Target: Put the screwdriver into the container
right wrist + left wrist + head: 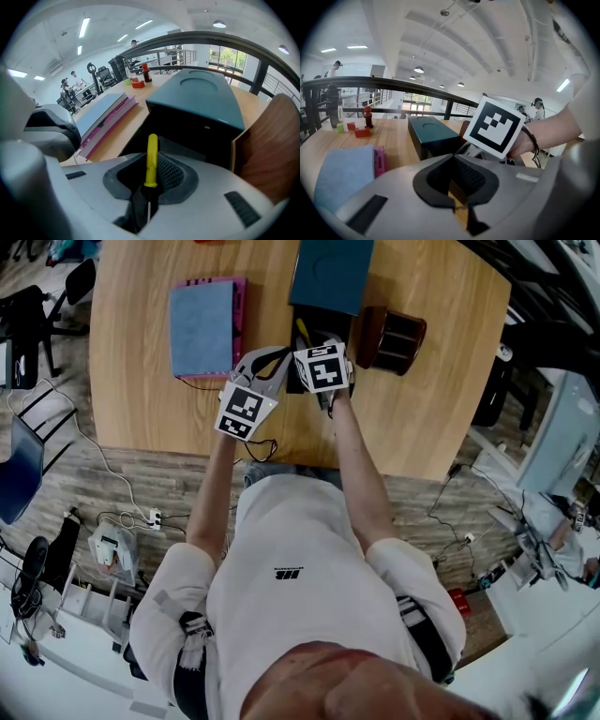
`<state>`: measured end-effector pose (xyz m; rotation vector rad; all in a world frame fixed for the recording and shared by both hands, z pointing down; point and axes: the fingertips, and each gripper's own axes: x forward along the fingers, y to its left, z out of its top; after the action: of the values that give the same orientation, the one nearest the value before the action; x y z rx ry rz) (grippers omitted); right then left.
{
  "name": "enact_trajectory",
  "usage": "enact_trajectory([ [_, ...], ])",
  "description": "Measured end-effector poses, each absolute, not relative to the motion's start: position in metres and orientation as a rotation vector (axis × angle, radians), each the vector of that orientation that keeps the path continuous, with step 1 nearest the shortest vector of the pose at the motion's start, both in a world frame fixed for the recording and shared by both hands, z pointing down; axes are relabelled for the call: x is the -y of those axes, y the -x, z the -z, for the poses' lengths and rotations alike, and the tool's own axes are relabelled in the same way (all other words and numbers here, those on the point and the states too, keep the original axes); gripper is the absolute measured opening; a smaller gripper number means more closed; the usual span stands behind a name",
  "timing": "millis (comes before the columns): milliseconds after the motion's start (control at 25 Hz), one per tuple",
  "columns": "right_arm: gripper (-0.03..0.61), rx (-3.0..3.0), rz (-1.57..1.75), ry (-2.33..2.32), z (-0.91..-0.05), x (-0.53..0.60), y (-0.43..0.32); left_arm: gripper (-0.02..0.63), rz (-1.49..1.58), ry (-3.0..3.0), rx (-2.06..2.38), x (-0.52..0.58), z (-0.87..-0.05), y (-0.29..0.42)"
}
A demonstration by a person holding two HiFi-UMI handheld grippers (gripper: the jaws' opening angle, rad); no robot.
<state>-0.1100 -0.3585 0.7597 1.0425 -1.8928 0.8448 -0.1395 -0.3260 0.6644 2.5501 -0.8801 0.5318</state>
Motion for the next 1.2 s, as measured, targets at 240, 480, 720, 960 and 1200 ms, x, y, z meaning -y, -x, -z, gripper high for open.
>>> enact_trajectory([
  [240,0.075,1.9,-0.841,-1.045,-0.76,0.358,0.11,0.009,-0.539,-2.55,0.889,0.325,-0.662,0.141],
  [480,0.102,1.923,-0.812,-1.058,-0.756,0.36,0.112,0.009,-0.54,-2.557,0.899,0.325,-0.658,0.142],
  [720,0.112,1.974,-0.726,-1.099,-0.728,0.361,0.109,0.009,-0.528,-2.573,0.934,0.324,-0.644,0.146],
  [960,0.106,2.076,-0.649,-1.143,-0.685,0.349,0.101,0.009,-0.534,-2.582,0.991,0.316,-0.625,0.147],
  [1200,0.067,2.184,-0.49,-1.175,-0.636,0.329,0.087,0.009,-0.525,-2.596,1.049,0.302,-0.597,0.146],
])
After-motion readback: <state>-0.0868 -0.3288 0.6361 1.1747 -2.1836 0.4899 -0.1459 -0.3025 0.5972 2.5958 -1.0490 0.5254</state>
